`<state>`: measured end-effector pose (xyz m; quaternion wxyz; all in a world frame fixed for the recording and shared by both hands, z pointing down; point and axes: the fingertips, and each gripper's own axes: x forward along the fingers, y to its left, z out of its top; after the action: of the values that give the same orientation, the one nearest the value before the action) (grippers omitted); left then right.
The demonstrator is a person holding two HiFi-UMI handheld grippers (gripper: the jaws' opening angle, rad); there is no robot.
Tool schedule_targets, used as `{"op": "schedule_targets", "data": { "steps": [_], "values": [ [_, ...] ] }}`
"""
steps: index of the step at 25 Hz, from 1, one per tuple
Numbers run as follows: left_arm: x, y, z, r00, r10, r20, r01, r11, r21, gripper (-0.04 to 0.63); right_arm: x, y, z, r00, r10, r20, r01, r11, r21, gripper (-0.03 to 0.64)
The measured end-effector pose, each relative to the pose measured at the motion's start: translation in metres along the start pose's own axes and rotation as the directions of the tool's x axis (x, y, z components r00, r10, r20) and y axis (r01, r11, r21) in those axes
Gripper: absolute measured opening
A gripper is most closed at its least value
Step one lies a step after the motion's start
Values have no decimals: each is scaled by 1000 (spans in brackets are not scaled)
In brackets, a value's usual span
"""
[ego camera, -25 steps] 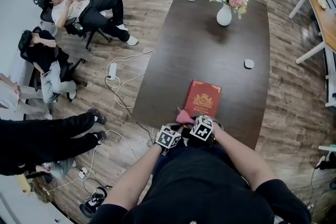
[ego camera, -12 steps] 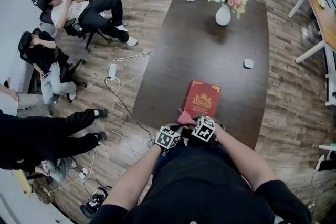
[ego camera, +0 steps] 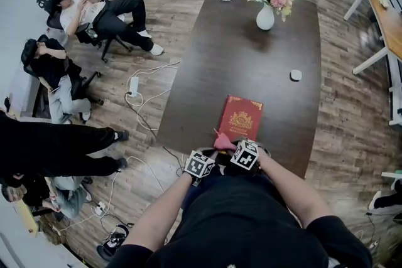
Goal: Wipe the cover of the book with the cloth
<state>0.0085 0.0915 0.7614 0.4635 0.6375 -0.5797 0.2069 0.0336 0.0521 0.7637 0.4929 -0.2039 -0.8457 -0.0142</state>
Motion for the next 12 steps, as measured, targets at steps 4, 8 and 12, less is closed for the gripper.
{"op": "schedule_targets", "data": {
  "steps": [4, 8, 12],
  "values": [
    [1, 1, -1, 1000, 2, -1, -1, 1000, 2, -5, -2, 1, -5, 1000, 0, -8, 0, 1000, 3, 120],
    [-1, 1, 0, 1000, 2, -2, -2, 1000, 3, -5, -5, 1, -8, 1000, -4, -10, 4, 1000, 7, 120],
    [0, 2, 1, 1000, 5, -2, -5, 1000, 2, -5, -6, 1, -11, 1000, -1, -13, 1, 1000, 10, 120]
  ]
}}
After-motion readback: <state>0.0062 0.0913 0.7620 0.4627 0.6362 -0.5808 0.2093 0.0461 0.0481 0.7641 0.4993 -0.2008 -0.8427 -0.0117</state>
